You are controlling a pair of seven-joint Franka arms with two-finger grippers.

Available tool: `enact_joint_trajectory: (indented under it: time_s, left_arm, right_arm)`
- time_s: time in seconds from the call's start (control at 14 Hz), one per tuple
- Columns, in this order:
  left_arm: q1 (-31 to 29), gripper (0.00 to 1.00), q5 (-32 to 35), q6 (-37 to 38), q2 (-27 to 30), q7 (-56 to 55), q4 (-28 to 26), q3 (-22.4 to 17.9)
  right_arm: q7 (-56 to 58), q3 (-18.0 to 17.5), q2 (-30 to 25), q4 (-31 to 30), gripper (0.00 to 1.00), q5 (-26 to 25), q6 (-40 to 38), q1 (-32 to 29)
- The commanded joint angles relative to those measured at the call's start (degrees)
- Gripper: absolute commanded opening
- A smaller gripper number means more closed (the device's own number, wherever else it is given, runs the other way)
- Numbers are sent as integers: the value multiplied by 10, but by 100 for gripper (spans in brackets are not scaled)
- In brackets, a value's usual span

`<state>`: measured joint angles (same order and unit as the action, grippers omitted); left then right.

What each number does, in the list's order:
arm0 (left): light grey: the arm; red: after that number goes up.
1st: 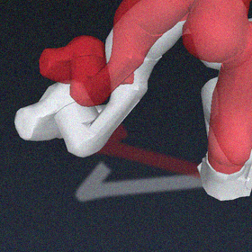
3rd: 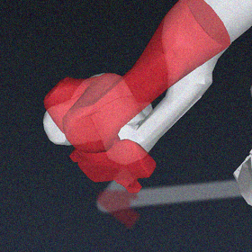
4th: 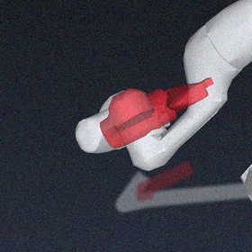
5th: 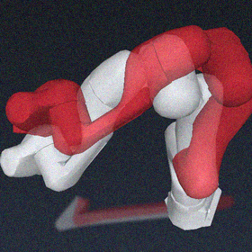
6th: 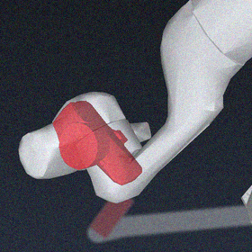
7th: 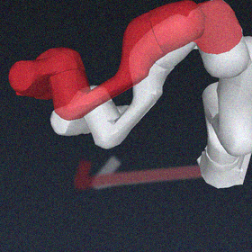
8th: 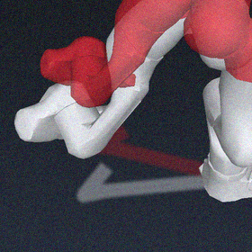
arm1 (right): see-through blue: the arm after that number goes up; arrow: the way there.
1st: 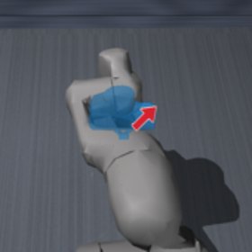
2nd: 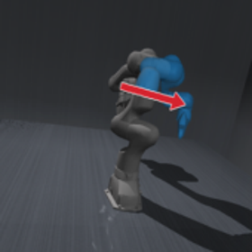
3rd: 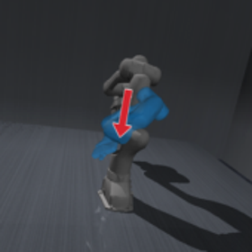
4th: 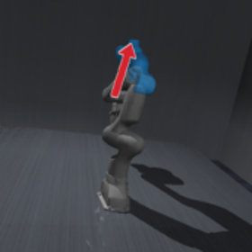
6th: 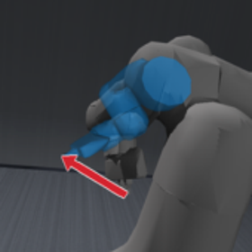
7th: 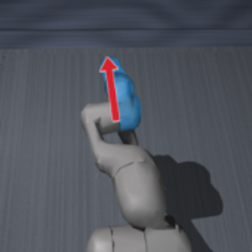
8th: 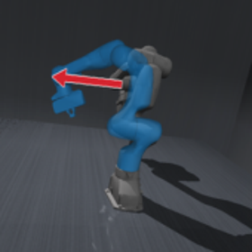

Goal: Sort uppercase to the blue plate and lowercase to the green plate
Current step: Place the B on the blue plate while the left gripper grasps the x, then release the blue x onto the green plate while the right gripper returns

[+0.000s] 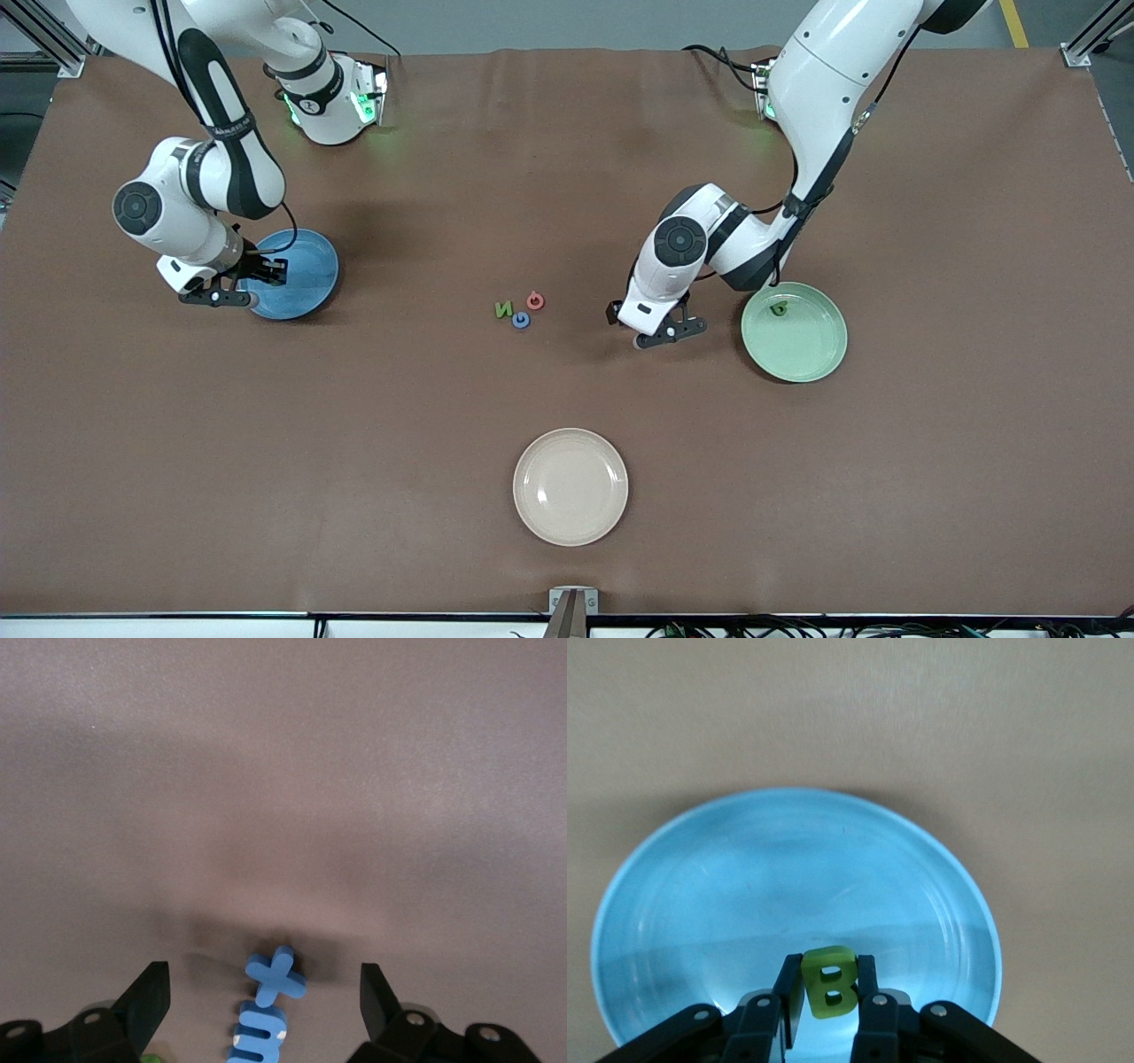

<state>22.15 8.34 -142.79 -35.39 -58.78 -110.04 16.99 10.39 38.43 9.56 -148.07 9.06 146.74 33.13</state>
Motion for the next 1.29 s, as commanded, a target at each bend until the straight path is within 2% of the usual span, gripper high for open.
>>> enact_joint_trajectory:
  time_s: [0.0,0.21,0.29,0.43,0.57,0.72,0.86,1.0,1.22]
  left_arm:
    - [10,80,14,-1,-11,-15,9,-3]
    - [13,63,16,-1,-17,-17,9,-4]
    - [14,58,16,0,-17,-22,9,-4]
    - [14,47,16,0,-18,-26,9,-3]
    - [15,37,16,1,-18,-26,9,-4]
    - [14,26,16,1,-17,-26,9,-4]
    - [10,18,17,3,-11,-26,7,-4]
    - [-6,15,19,19,15,-19,3,-2]
    - [-42,15,20,101,74,36,-10,1]
  right_arm:
    - [9,-3,-20,-18,3,0,7,-5]
    - [10,-2,-18,-16,11,0,7,-24]
    - [12,-2,-17,-15,23,0,7,-26]
    - [12,-2,-17,-13,58,-1,4,-26]
    - [12,-1,-18,-9,100,-1,4,-26]
    - [11,-2,-23,-2,100,-1,0,-25]
    - [2,-4,-24,4,100,1,-5,-18]
    - [-28,-7,-26,10,100,4,-5,-4]
    - [-115,-8,-31,28,100,4,-14,49]
